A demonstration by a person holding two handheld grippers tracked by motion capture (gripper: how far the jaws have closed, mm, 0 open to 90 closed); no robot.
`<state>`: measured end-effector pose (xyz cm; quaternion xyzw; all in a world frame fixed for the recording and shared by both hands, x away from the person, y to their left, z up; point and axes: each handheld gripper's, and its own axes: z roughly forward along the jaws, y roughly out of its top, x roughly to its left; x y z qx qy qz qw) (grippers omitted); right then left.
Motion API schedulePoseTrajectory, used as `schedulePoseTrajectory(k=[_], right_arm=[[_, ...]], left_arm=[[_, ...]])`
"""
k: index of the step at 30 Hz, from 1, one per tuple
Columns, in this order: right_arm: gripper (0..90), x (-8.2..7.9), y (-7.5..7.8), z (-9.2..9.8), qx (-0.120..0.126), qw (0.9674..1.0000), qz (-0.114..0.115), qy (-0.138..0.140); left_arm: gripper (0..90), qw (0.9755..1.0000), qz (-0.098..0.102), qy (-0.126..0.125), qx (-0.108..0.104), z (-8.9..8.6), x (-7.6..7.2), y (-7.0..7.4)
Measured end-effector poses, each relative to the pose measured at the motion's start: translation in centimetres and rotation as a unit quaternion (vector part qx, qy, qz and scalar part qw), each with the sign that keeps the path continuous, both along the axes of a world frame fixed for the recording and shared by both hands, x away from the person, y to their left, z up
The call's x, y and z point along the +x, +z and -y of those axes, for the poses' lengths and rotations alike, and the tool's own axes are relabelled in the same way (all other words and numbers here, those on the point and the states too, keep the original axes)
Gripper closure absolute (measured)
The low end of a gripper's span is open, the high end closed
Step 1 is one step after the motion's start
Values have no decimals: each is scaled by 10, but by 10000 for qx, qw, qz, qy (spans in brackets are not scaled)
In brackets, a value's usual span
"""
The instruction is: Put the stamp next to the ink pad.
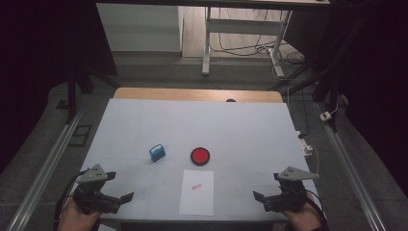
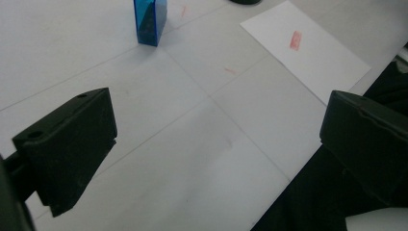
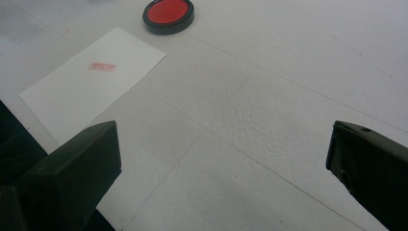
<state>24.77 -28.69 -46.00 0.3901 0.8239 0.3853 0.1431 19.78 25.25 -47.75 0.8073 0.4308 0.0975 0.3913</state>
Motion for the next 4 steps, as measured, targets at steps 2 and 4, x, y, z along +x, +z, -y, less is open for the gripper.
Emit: schedulePoseTrajectory(k=[2,4], right_arm=[[0,0,0,0,0,10000,-13,-6],[0,1,-1,-1,1,10000,-11,7]], left_arm=[[0,10000,-49,25,35,0,0,-1],[0,10000,-62,20,37,1,1,-1]])
